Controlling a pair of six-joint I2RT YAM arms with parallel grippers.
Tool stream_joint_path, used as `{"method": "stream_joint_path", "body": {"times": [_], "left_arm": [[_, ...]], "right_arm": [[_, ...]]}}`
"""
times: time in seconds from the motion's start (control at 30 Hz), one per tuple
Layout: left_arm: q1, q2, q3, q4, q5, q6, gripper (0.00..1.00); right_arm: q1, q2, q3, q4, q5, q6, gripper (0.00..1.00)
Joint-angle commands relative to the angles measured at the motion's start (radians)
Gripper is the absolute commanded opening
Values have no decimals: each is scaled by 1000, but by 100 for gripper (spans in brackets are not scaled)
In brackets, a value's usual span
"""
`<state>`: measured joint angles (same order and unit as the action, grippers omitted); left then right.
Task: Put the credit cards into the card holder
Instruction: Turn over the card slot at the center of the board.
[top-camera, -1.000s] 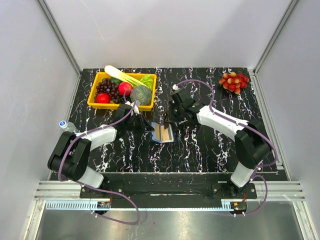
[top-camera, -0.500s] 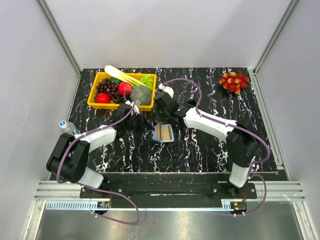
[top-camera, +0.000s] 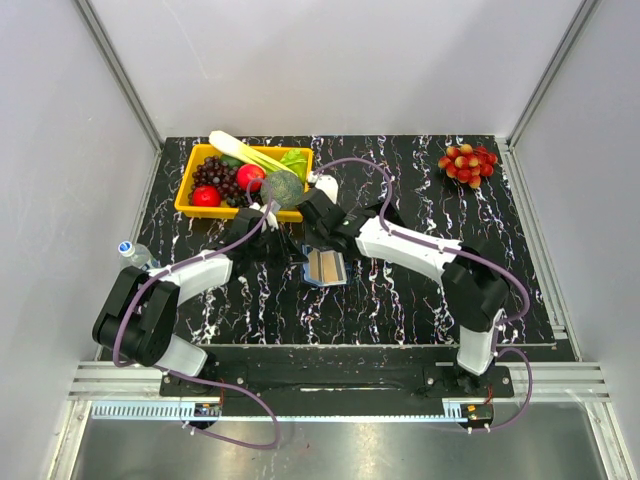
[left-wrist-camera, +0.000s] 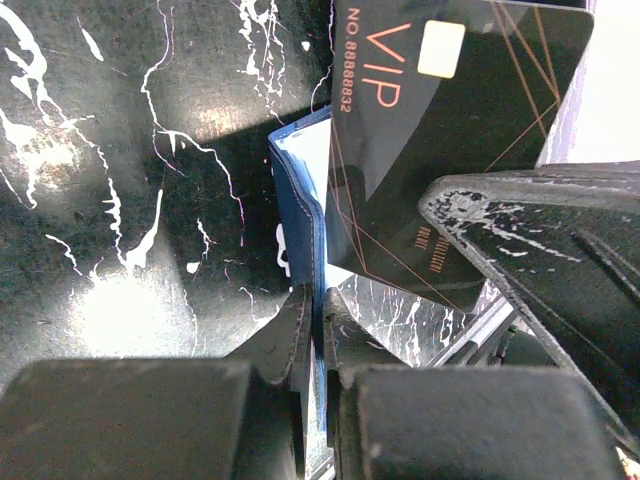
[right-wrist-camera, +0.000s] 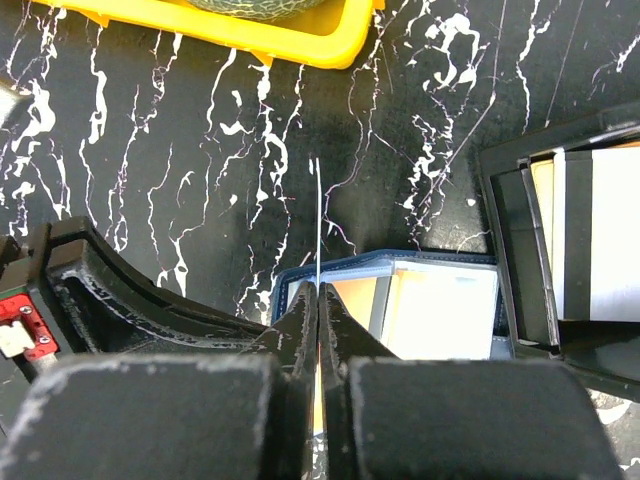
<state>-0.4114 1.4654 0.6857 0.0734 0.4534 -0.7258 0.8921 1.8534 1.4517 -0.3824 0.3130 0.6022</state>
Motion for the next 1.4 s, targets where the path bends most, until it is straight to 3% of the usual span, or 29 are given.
{"method": "stream_joint_path", "body": {"times": [0.0,0.1,0.23,0.6,0.83,1.13,1.37], "left_arm": [[-4,-57,25,60,14,6,0],[-4,-59,21,62,18,6,6],[-4,-57,18,65,16,5,4],[-4,-65,0,78,11,-4,29],[-4,-53,2,69,10,-1,21],[-4,-24,9,39,1,8,31],[-4,12,6,-12,-31,17,13]], "right_arm": [[34,43,90,-61,93,-74,0],[45,66,128,-90,94,-93,0],[60,76,142,-95,90,-96,0],[64,87,167,-151,104,-102,0],[65,92,167,-156,87,-101,0],[65,89,177,-167,21,-102,0],[65,55,107,-193,40,-90,0]]}}
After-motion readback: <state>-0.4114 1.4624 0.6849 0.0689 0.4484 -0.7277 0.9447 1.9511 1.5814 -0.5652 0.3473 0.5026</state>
